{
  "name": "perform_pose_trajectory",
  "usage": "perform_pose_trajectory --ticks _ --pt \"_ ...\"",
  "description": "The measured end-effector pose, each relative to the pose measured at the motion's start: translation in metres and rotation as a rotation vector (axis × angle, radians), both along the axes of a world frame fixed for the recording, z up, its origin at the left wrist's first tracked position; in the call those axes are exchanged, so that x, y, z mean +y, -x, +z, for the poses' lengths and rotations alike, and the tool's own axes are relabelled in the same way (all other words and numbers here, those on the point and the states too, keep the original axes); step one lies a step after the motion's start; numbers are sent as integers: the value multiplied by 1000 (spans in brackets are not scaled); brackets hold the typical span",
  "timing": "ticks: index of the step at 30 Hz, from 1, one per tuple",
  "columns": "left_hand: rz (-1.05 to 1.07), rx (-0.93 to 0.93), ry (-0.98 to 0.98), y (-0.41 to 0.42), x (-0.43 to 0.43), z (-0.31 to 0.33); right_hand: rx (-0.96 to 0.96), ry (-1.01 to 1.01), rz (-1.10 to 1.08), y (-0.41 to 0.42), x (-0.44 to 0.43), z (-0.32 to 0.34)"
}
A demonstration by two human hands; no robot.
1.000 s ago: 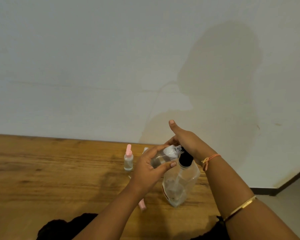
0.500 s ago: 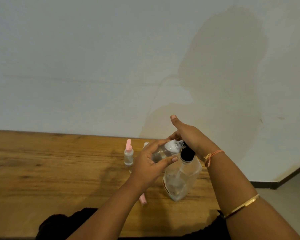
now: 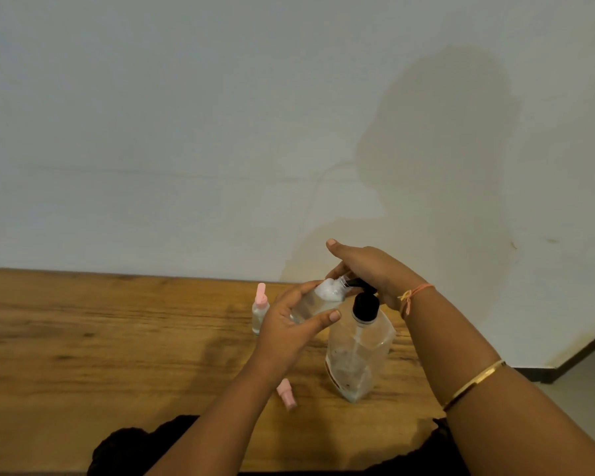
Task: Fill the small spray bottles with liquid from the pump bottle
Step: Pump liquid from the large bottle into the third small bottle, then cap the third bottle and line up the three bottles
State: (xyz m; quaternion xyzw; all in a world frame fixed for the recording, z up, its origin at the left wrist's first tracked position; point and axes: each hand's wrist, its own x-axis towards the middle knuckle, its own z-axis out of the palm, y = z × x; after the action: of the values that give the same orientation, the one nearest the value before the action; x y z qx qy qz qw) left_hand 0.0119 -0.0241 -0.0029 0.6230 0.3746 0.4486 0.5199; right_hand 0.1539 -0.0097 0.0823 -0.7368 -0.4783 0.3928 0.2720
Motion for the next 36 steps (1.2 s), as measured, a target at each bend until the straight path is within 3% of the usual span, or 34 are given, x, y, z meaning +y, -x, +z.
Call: perform_pose_trajectory --ticks 9,14,23,29,36 --pt "54 78 42 5 -17 2 38 -51 -55 5 -10 7" --pt "122 151 67 9 -20 -1 78 -194 -127 3 -12 9" --pt "184 133 117 20 -34 1 -47 -352 -226 -2 -29 0" --pt "234 111 133 27 -40 0 -86 -568 -391 4 -51 -14" --pt "318 45 224 34 -35 -9 -523 -944 -458 33 -85 -62"
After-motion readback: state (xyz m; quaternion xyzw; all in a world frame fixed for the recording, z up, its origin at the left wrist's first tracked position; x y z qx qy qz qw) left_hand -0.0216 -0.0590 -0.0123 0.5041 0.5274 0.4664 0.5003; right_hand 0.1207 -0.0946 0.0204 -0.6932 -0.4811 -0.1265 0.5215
